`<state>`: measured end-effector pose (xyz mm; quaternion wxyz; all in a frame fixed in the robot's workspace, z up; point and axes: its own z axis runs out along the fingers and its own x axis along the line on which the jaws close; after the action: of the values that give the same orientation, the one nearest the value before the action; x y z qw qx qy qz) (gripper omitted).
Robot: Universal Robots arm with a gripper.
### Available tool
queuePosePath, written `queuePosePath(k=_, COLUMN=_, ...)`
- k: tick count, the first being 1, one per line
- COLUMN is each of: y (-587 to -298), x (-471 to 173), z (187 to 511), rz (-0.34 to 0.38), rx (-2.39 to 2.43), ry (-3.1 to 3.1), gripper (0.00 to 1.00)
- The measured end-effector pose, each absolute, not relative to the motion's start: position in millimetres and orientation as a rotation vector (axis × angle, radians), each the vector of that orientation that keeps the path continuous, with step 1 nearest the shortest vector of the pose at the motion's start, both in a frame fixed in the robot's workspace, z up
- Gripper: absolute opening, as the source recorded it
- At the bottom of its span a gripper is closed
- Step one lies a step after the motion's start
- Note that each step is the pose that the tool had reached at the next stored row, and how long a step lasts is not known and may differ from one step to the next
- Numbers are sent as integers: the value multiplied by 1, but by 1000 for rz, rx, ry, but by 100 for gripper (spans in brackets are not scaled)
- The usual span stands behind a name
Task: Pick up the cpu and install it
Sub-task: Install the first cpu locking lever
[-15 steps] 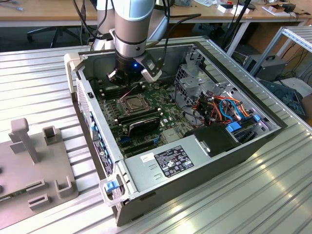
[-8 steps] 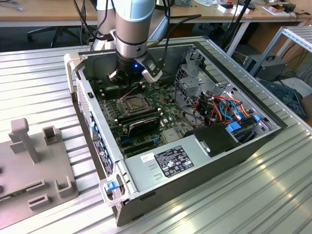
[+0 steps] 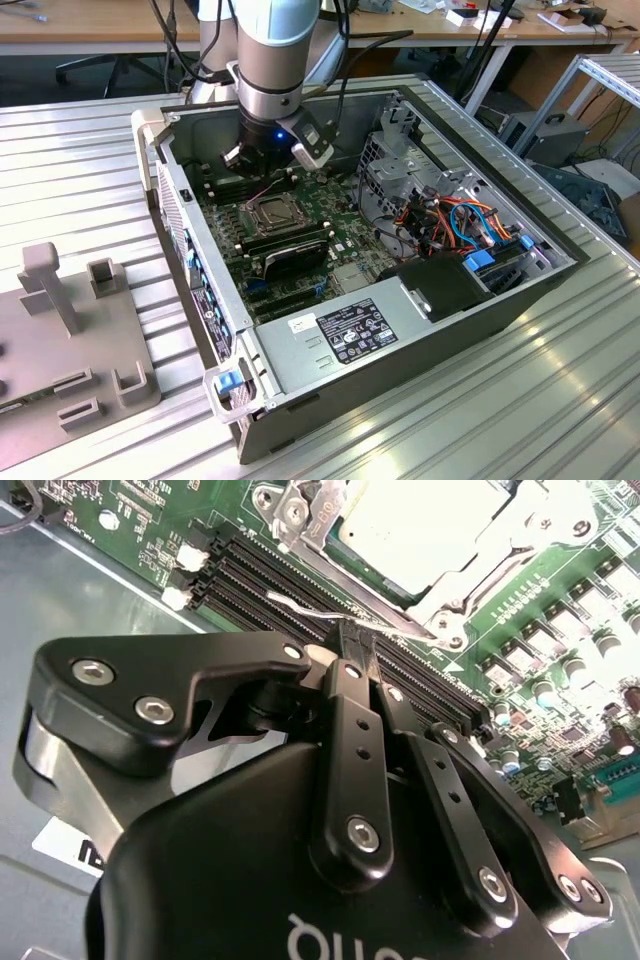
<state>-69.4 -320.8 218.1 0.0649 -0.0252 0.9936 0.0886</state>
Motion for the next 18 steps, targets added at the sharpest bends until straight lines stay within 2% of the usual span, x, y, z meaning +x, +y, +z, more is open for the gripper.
queuePosePath(k=18, y=-323, x=-62, z=211, rz=267, rx=-76, ry=2999, gripper=11)
